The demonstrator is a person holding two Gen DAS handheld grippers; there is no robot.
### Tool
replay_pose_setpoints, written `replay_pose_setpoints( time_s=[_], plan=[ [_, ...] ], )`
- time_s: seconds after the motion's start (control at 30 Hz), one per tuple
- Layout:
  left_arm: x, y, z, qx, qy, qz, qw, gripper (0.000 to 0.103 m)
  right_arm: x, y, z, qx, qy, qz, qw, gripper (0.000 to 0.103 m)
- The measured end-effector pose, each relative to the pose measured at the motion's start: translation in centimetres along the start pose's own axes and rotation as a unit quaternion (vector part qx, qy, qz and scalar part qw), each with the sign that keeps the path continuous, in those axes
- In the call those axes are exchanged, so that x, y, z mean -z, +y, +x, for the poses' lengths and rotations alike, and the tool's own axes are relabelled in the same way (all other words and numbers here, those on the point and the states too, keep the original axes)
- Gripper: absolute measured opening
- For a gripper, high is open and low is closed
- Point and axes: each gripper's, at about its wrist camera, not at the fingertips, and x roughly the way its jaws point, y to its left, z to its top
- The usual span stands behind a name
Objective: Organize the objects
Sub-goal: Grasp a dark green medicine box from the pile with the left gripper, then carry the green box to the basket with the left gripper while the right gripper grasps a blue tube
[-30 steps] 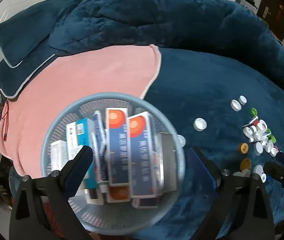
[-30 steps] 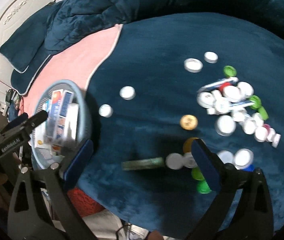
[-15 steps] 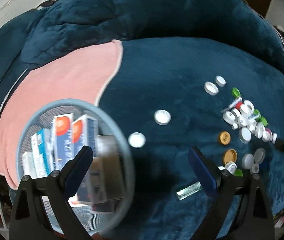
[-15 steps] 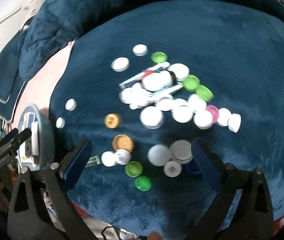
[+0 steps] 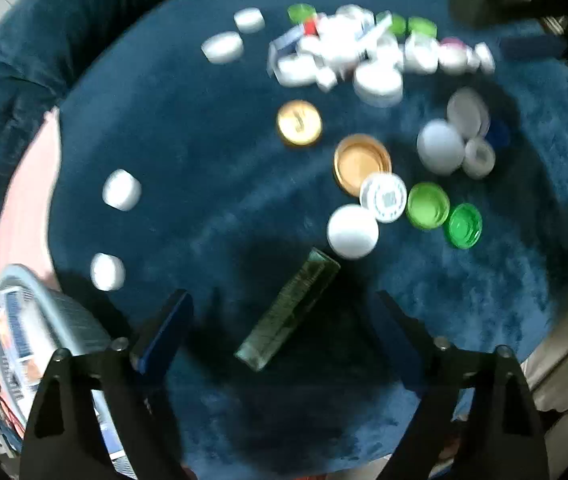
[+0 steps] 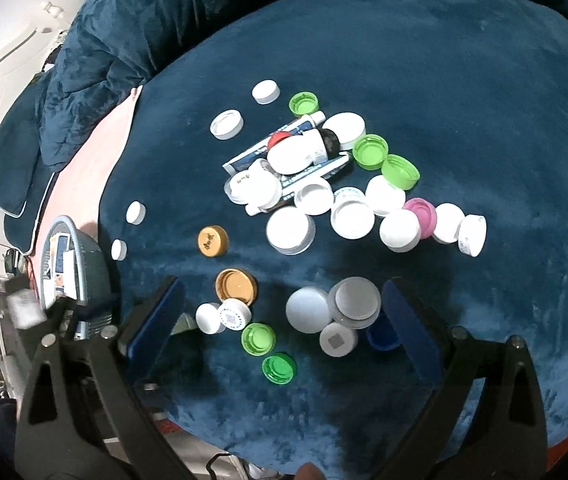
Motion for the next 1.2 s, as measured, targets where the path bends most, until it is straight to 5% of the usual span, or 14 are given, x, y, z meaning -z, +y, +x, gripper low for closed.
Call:
replay_pose_setpoints(
  time_s=[0.07, 0.1, 0.13, 0.17, 0.2, 0.47, 0.7, 0.93, 1.2],
  plan=[
    [0.1, 0.2, 1.5, 0.013, 0.02, -0.013, 0.9996, 0.083, 0.0, 0.0, 0.0, -0.002, -0.001, 0.0, 1.0, 0.1],
    [0.2, 0.5, 2.1, 0.024, 0.027, -0.022, 0.9991, 0.073, -0.1, 0.0, 0.0, -0.002, -0.001, 0.001, 1.0, 0.1],
    [0.2, 0.6, 2.6, 0.035, 0.033, -0.027, 0.9985, 0.061, -0.1, -0.1, 0.1, -0.002, -0.001, 0.002, 1.0, 0.1],
    [0.3, 0.8, 3.1, 0.048, 0.041, -0.032, 0.9975, 0.032, -0.2, -0.2, 0.1, -0.001, -0.001, 0.004, 1.0, 0.1],
    [0.4, 0.9, 3.2, 0.053, 0.045, -0.034, 0.997, 0.023, -0.3, -0.3, 0.1, -0.001, -0.003, 0.007, 1.0, 0.1],
    [-0.1, 4.0, -0.3, 0.086, -0.023, -0.116, 0.9892, 0.02, -1.1, -1.9, -0.1, 0.005, -0.015, 0.038, 0.999, 0.1],
    [-0.8, 6.4, -2.9, 0.104, -0.073, -0.171, 0.9769, 0.02, -3.1, -3.1, 1.3, -0.06, -0.005, 0.127, 0.99, 0.098],
    [-1.4, 8.8, -4.2, 0.105, -0.104, -0.189, 0.9706, 0.02, -8.8, 0.7, 3.4, -0.081, -0.016, 0.084, 0.993, 0.092],
    [-1.0, 10.0, -5.3, 0.1, -0.123, -0.195, 0.9679, 0.02, -12.5, 1.0, 9.4, -0.03, 0.046, 0.083, 0.995, 0.083]
  ],
)
